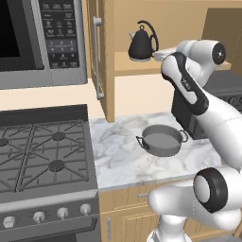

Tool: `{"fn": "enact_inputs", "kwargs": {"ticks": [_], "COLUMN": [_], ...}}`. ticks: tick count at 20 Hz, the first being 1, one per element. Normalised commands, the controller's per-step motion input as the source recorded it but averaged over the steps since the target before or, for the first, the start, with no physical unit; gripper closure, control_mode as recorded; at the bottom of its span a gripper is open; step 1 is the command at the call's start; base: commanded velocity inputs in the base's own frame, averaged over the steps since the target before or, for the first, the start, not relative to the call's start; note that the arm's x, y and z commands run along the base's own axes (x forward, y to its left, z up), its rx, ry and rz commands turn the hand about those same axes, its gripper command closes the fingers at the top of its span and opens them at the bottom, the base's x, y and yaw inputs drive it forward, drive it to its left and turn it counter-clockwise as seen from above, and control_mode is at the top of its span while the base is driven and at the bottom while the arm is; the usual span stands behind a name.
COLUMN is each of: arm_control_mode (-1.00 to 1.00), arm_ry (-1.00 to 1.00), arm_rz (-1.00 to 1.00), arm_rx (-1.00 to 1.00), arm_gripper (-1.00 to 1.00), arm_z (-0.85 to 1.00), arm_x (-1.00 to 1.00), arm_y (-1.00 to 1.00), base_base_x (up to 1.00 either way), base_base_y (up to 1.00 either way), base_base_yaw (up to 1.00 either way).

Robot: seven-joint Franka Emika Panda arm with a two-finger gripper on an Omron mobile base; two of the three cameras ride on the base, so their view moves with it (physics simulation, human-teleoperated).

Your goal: Pick the kettle from the cabinet and place it on a stove burner. Then pick the pot from the counter and place it on another stove burner. Finally, turn both burners on.

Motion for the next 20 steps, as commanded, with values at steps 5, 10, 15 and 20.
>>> {"fn": "enact_inputs", "kwargs": {"ticks": [5, 10, 15, 20], "arm_control_mode": [-1.0, -1.0, -1.0, -1.0], "arm_ry": [0.0, 0.0, 0.0, 0.0], "arm_rz": [0.09, 0.09, 0.07, 0.05], "arm_rx": [0.0, 0.02, 0.01, 0.0], "arm_gripper": [-1.0, -1.0, -1.0, -1.0], "arm_z": [0.0, 0.0, 0.0, 0.0], "arm_x": [0.26, 0.3, 0.37, 0.35], "arm_y": [-0.27, -0.28, -0.18, -0.05], "base_base_x": [0.0, 0.0, 0.0, 0.0], "base_base_y": [0.0, 0.0, 0.0, 0.0], "base_base_yaw": [0.0, 0.0, 0.0, 0.0]}}
